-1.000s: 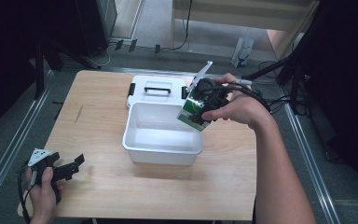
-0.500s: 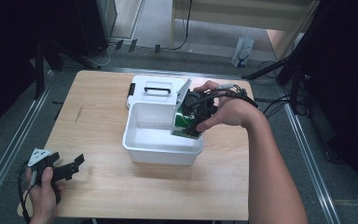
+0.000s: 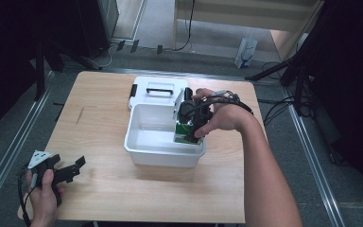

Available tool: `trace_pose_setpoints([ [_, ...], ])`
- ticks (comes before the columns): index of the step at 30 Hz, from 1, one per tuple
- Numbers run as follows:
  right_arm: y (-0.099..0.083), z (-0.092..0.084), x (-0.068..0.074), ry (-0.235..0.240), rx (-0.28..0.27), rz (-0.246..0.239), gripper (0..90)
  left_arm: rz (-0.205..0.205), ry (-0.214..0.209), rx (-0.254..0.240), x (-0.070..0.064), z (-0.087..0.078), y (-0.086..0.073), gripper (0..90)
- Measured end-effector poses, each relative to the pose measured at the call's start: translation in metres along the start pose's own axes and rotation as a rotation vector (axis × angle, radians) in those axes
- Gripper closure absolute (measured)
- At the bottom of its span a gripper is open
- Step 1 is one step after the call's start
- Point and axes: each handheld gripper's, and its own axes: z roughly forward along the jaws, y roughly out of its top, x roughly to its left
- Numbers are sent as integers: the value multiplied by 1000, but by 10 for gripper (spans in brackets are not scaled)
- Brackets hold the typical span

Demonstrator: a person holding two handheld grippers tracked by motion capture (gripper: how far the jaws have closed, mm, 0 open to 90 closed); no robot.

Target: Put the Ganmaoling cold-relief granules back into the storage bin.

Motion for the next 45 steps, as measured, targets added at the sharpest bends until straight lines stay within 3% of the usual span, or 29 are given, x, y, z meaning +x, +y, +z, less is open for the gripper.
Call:
trace_pose_setpoints([
  [9,-4,27,1,24,15,3,158,-2,0,-3,0,0,0,6],
  [12,-5,44,2,31,36,3,158,-1,0,-3,0,0,0,6],
  [18,-7,66,1,52,54,29,157,-2,-2,0,0,0,0,6],
  [24,-6,76,2,73,77,21,156,-3,-2,-1,0,0,0,6],
  [30,-6,74,3,77,79,63,143,-4,-3,-1,0,0,0,6],
  [31,-7,73,2,81,65,47,139,-3,-3,-1,0,0,0,6],
  [33,-7,67,2,56,53,63,156,-3,-3,0,0,0,0,6],
  [35,-7,60,0,74,31,87,142,-1,-2,0,0,0,0,7],
  [39,-6,47,0,42,0,80,133,-3,1,-2,0,0,0,6],
  [42,-8,29,0,-12,-37,113,131,-1,-1,-1,0,0,0,6],
  [45,-10,20,0,-29,-59,131,134,-4,2,-2,0,0,0,6],
])
